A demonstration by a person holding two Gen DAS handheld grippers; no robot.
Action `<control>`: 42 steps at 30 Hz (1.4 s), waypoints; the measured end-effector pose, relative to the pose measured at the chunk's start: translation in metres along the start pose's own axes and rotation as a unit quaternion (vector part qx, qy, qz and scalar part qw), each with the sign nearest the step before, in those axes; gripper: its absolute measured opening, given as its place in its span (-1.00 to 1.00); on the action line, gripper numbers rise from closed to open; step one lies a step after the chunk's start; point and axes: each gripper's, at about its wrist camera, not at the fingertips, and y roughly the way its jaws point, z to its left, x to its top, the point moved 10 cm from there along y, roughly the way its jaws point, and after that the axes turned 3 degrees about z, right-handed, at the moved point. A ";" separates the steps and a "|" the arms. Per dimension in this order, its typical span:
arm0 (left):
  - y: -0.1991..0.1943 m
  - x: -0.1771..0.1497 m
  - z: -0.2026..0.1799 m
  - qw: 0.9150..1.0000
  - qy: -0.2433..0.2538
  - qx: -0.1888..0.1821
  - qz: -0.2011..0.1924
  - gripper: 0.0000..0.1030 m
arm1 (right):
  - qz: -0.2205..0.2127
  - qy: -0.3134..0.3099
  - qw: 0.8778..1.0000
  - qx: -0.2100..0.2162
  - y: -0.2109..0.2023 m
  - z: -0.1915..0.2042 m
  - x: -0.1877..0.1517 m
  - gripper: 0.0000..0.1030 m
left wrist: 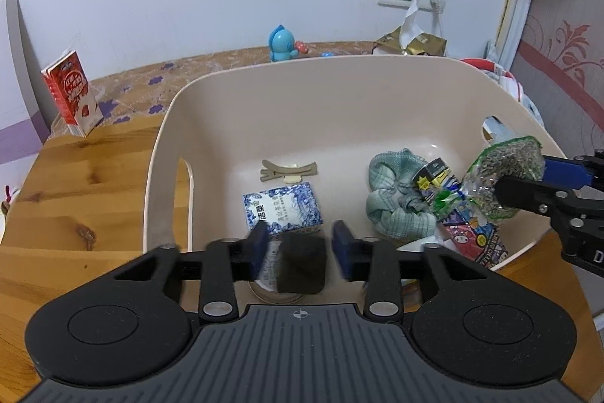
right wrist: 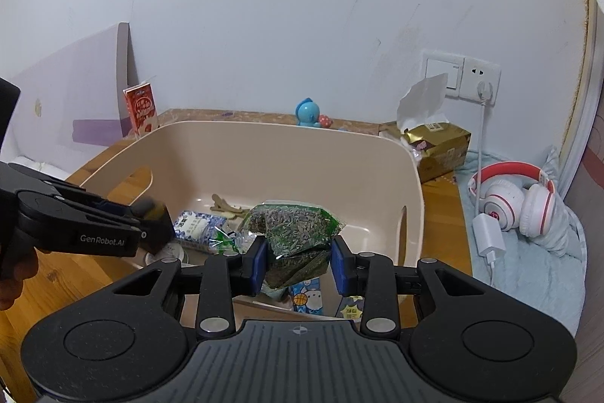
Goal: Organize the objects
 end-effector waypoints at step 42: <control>-0.108 -0.044 0.013 0.995 -0.006 0.033 -0.099 0.73 | -0.075 0.085 0.994 -0.003 -0.076 0.029 -0.034 1.00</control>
